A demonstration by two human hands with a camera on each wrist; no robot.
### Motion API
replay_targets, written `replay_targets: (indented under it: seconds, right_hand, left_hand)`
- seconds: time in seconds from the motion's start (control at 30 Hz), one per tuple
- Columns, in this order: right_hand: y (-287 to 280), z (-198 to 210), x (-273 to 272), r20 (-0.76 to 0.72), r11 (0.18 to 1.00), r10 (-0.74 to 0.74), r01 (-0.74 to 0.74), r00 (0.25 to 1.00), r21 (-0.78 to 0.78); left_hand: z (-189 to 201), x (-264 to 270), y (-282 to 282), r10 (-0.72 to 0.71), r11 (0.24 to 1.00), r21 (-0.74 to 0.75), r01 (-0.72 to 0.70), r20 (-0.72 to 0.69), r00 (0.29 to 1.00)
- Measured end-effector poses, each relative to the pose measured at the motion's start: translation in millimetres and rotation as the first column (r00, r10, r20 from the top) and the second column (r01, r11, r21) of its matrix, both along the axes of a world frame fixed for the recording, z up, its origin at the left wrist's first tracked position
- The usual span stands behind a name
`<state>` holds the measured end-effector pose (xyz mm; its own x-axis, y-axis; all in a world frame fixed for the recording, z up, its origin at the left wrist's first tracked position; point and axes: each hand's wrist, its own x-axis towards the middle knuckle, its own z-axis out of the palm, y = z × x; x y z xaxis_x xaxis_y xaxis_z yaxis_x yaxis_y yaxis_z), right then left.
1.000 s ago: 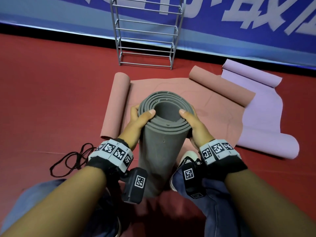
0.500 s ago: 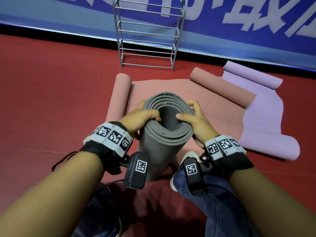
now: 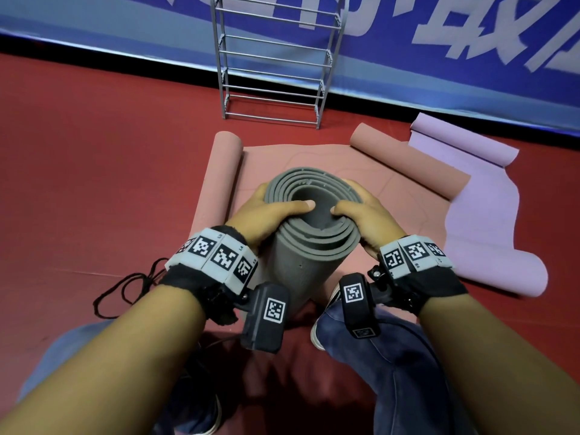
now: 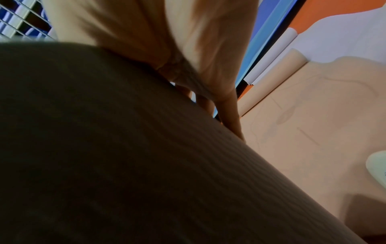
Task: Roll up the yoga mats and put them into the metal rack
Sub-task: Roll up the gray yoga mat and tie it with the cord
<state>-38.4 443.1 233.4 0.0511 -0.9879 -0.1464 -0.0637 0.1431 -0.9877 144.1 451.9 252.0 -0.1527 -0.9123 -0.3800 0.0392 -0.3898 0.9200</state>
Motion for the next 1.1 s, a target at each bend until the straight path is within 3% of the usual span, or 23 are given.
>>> replay_targets:
  seconds: [0.23, 0.3, 0.37, 0.47, 0.63, 0.77, 0.97, 1.1]
  right_hand:
    - [2, -5, -1, -0.031, 0.995, -0.094, 0.095, 0.995, 0.013]
    - [5, -6, -1, -0.191, 0.986, -0.068, 0.095, 0.979, 0.136]
    - [12, 1, -3, -0.301, 0.932, 0.098, 0.019, 0.949, 0.362]
    - [21, 10, 4, -0.188, 0.845, 0.202, -0.074, 0.961, 0.530]
    - [36, 17, 25, -0.213, 0.931, 0.108, -0.024, 0.971, 0.365]
    - [43, 43, 34, -0.250, 0.964, 0.128, -0.061, 0.960, 0.260]
    - [33, 96, 41, -0.293, 0.993, 0.111, -0.097, 0.950, 0.062]
    - [24, 111, 44, -0.340, 0.992, 0.069, -0.101, 0.938, -0.077]
  left_hand:
    - [0, -3, -10, 0.007, 1.000, -0.028, -0.001, 0.209, 0.978]
    - [3, 5, -12, -0.025, 0.999, -0.029, 0.035, 0.290, 0.957]
    - [4, 15, -10, -0.088, 0.996, 0.038, 0.080, 0.327, 0.941]
    - [9, 27, 0, -0.162, 0.982, 0.145, 0.124, 0.288, 0.944]
    - [13, 38, 13, -0.132, 0.991, 0.057, 0.120, 0.329, 0.935]
    - [22, 45, 21, -0.083, 0.996, -0.007, 0.088, 0.261, 0.962]
    - [71, 55, 22, -0.025, 0.987, -0.153, 0.058, 0.213, 0.977]
    - [89, 58, 20, 0.054, 0.960, -0.279, 0.004, 0.200, 0.978]
